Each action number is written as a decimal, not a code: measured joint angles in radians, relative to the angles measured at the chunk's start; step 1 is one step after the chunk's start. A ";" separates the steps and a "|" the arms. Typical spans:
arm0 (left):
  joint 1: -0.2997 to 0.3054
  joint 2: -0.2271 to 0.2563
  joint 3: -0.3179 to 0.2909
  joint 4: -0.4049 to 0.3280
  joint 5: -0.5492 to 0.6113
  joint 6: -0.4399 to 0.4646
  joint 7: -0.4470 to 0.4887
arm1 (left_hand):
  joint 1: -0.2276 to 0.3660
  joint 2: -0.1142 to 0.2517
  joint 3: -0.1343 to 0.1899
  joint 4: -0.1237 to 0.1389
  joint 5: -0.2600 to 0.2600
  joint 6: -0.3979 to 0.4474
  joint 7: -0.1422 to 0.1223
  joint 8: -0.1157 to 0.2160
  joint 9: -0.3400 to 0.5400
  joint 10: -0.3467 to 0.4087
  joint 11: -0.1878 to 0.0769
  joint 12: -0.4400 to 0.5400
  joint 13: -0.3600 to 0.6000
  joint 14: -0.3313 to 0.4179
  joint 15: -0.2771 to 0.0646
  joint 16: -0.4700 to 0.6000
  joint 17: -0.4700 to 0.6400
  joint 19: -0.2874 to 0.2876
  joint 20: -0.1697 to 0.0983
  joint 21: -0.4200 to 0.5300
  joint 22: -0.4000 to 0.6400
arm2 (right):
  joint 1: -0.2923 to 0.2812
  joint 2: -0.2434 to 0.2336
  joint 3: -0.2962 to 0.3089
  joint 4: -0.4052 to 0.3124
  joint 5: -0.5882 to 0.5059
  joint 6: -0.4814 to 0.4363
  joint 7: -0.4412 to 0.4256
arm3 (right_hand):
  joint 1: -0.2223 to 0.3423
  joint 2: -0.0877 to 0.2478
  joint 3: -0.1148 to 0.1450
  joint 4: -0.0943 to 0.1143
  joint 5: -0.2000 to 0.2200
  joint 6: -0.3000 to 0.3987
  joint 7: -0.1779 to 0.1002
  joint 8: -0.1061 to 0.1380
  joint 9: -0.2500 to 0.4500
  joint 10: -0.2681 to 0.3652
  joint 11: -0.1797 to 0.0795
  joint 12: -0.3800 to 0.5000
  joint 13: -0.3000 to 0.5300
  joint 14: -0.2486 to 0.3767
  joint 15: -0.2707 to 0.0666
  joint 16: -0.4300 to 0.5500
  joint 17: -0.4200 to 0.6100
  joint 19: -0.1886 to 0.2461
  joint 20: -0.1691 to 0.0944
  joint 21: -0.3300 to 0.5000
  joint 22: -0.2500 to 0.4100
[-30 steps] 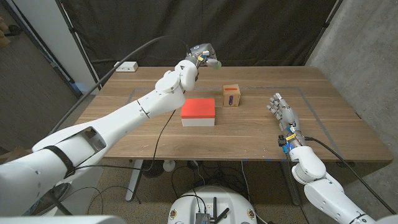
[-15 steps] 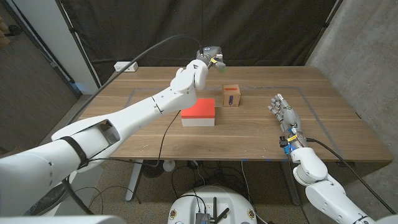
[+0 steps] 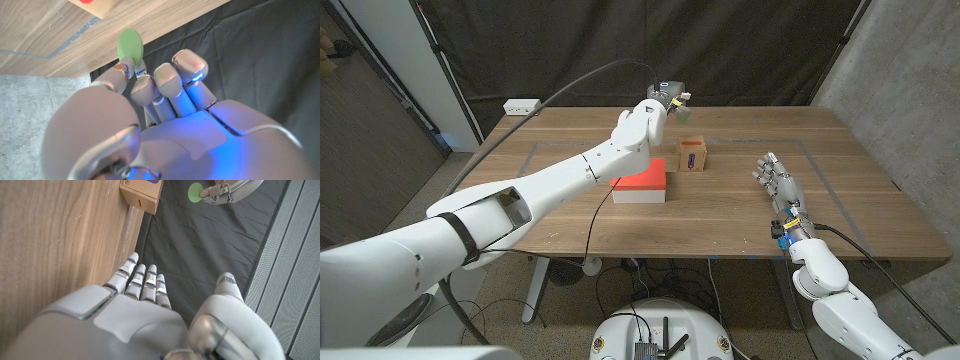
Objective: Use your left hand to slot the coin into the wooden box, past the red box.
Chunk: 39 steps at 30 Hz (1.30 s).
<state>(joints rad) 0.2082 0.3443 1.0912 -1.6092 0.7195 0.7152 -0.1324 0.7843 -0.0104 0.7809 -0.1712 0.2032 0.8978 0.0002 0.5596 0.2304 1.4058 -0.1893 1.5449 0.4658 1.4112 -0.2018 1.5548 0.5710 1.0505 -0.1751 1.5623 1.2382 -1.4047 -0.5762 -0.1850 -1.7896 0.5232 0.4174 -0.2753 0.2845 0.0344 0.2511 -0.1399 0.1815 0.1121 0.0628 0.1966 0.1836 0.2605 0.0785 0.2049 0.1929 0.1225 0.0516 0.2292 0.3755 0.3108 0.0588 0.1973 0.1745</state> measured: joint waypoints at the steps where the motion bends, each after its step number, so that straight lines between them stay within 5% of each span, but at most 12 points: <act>1: -0.001 -0.002 0.002 0.004 0.000 0.000 0.000 | 0.000 0.000 0.000 0.000 0.000 0.000 0.000 0.001 0.000 0.000 0.000 0.000 0.000 0.000 0.000 0.000 0.001 0.000 0.000 0.000 0.000 | 0.000 0.000 0.000 0.000 0.000 0.000 0.000 | 0.000 0.000 0.000 0.000 0.000 0.000 0.000 0.000 0.000 0.000 0.000 0.000 0.000 0.000 0.000 0.000 0.000 0.000 0.000 0.000 0.000; 39: -0.018 -0.019 0.031 0.151 -0.021 -0.182 0.019 | -0.004 0.004 0.000 0.000 0.000 -0.004 0.004 0.002 -0.003 -0.004 0.004 -0.005 -0.005 0.000 0.000 0.000 -0.012 -0.002 -0.002 0.000 0.000 | -0.023 0.005 0.018 -0.004 -0.004 0.001 -0.015 | 0.000 0.000 0.000 0.000 0.000 0.000 0.000 0.000 0.000 0.000 0.000 0.000 0.000 0.000 0.000 0.000 0.000 0.005 -0.005 0.000 0.000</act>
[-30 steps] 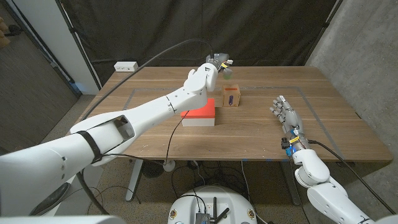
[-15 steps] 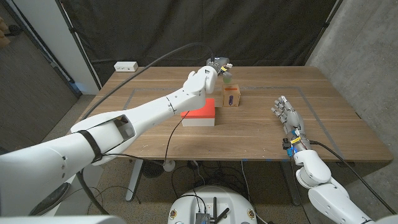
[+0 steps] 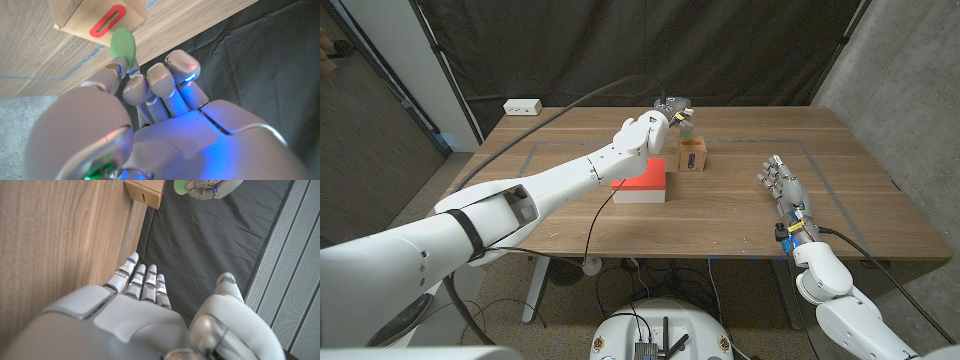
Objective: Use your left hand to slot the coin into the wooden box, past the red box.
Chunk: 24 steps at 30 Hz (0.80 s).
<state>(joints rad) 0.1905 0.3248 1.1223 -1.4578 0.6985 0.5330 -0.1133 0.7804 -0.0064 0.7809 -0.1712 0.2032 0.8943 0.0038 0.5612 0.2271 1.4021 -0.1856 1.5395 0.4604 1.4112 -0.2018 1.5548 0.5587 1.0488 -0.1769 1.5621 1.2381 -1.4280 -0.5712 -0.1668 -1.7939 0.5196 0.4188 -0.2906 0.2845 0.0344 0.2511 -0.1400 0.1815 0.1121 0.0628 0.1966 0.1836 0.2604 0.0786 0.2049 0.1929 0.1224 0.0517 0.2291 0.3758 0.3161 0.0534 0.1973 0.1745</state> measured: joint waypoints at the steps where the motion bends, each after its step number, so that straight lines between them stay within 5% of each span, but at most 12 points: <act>1: -0.001 -0.001 0.000 0.006 0.000 -0.007 0.003 | 0.000 0.000 0.000 0.000 0.000 0.000 0.000 0.000 -0.003 0.000 0.000 0.000 0.001 0.000 0.000 0.000 0.000 0.000 0.000 0.000 0.000 | 0.000 0.001 0.000 0.000 0.000 0.000 0.000 | 0.000 0.000 0.000 0.000 0.000 0.000 0.000 0.000 0.000 0.000 0.000 0.000 0.000 0.000 0.000 0.000 0.000 0.000 0.000 0.000 0.000; 24: -0.004 -0.017 -0.007 0.081 -0.002 -0.108 0.049 | 0.000 0.000 0.000 0.000 -0.003 0.000 0.000 0.005 -0.004 -0.002 0.002 0.000 -0.005 0.000 0.000 0.000 -0.009 -0.004 0.004 0.000 0.000 | 0.006 0.002 0.000 0.005 -0.002 -0.006 -0.001 | 0.005 0.005 0.000 0.000 0.000 0.000 0.000 0.000 0.000 0.000 0.000 0.000 0.000 0.000 0.000 0.000 0.000 0.002 0.002 0.000 0.000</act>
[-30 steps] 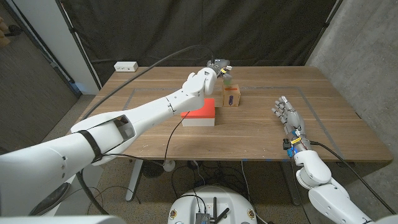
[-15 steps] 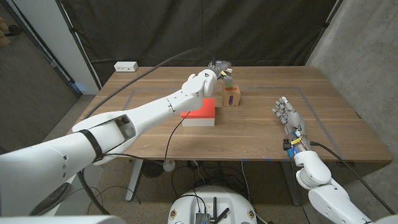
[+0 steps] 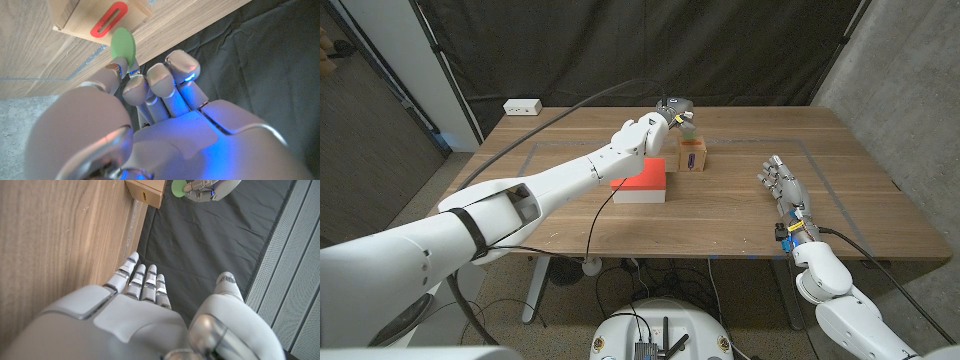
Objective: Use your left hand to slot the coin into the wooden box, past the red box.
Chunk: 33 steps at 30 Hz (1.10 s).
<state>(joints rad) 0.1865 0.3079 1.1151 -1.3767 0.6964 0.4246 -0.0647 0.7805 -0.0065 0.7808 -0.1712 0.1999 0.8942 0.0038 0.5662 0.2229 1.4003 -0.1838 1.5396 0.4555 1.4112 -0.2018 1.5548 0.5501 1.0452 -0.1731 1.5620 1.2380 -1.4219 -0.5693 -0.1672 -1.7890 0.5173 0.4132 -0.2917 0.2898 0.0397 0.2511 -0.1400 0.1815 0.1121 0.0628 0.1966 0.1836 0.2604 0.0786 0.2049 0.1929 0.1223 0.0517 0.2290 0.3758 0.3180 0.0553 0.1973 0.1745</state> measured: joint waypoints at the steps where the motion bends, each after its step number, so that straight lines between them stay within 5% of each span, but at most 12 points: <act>1: 0.000 -0.001 0.000 0.005 -0.001 -0.005 0.001 | 0.000 0.000 0.000 0.000 0.000 0.000 0.000 0.000 0.000 0.000 0.000 0.000 0.001 0.000 0.000 0.000 -0.002 0.000 0.000 0.000 0.000 | 0.000 0.000 0.000 0.000 0.000 0.000 0.000 | 0.000 0.000 0.000 0.000 0.000 0.000 0.000 0.000 0.000 0.000 0.000 0.000 0.000 0.000 0.000 0.000 0.000 0.000 0.000 0.000 0.000; 33: -0.011 -0.020 0.006 0.068 -0.015 -0.069 0.012 | -0.004 0.004 0.000 0.000 0.000 0.000 0.000 -0.001 0.003 0.000 0.000 -0.002 0.001 0.000 0.000 0.000 -0.015 -0.004 0.003 0.000 0.000 | 0.006 0.004 -0.004 0.016 0.006 0.001 0.002 | 0.000 0.000 0.004 -0.004 0.000 0.000 0.000 0.000 0.000 0.000 0.000 0.000 0.000 0.000 0.000 0.000 0.000 0.004 0.003 0.000 0.000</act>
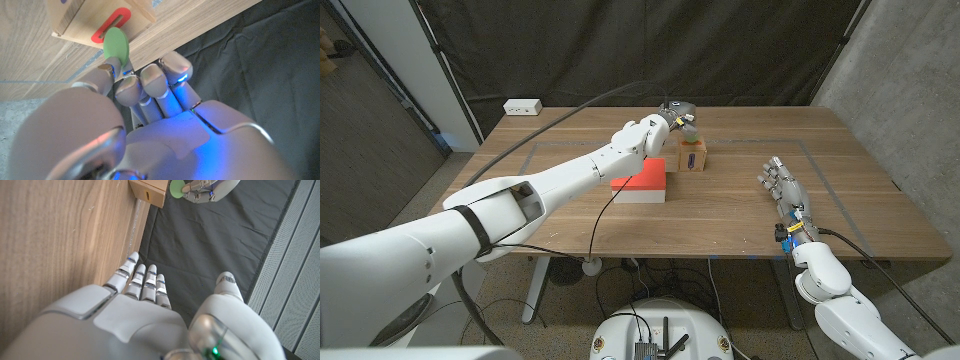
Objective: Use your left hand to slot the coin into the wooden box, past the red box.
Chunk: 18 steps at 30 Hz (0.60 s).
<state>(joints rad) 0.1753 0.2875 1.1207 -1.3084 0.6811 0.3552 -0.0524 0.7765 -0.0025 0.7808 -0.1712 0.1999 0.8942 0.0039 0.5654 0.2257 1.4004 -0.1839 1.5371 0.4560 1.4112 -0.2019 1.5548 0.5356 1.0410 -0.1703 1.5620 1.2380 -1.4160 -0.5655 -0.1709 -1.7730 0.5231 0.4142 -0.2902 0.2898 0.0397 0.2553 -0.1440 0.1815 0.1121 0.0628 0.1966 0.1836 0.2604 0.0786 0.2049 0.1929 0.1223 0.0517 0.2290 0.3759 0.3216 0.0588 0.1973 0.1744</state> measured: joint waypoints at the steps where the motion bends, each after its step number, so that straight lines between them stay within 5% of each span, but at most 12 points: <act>1: -0.001 0.000 0.001 0.002 0.000 -0.004 0.001 | 0.000 0.000 0.000 0.000 0.000 0.000 0.000 0.000 0.000 0.000 0.000 0.000 0.000 0.000 0.000 0.000 -0.002 -0.001 -0.001 0.000 0.000 | 0.000 0.000 0.000 0.000 0.000 0.000 0.000 | 0.000 0.000 0.000 0.000 0.000 0.000 0.000 0.000 0.000 0.000 0.000 0.000 0.000 0.000 0.000 0.000 0.000 0.000 0.000 0.000 0.000; 18: -0.011 -0.011 0.010 0.046 0.002 -0.045 0.019 | 0.000 0.000 0.000 0.000 0.000 0.009 -0.002 -0.001 -0.004 -0.004 0.004 0.000 -0.001 0.000 0.000 0.000 -0.005 -0.001 -0.001 0.000 0.000 | 0.003 0.003 -0.004 0.007 0.001 0.001 -0.001 | 0.000 0.000 0.000 0.000 0.000 0.000 0.000 0.000 0.000 0.000 0.000 0.000 0.000 0.003 0.003 0.000 0.000 0.000 0.000 0.000 0.000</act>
<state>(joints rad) 0.1647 0.2769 1.1302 -1.2628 0.6828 0.3103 -0.0334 0.7766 -0.0026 0.7806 -0.1715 0.1999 0.9033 0.0024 0.5646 0.2218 1.3966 -0.1800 1.5371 0.4546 1.4112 -0.2018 1.5549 0.5311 1.0399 -0.1715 1.5620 1.2380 -1.4130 -0.5626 -0.1751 -1.7658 0.5244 0.4153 -0.2915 0.2898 0.0397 0.2553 -0.1440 0.1815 0.1121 0.0628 0.1966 0.1835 0.2604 0.0786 0.2049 0.1929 0.1258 0.0552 0.2290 0.3759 0.3215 0.0588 0.1973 0.1745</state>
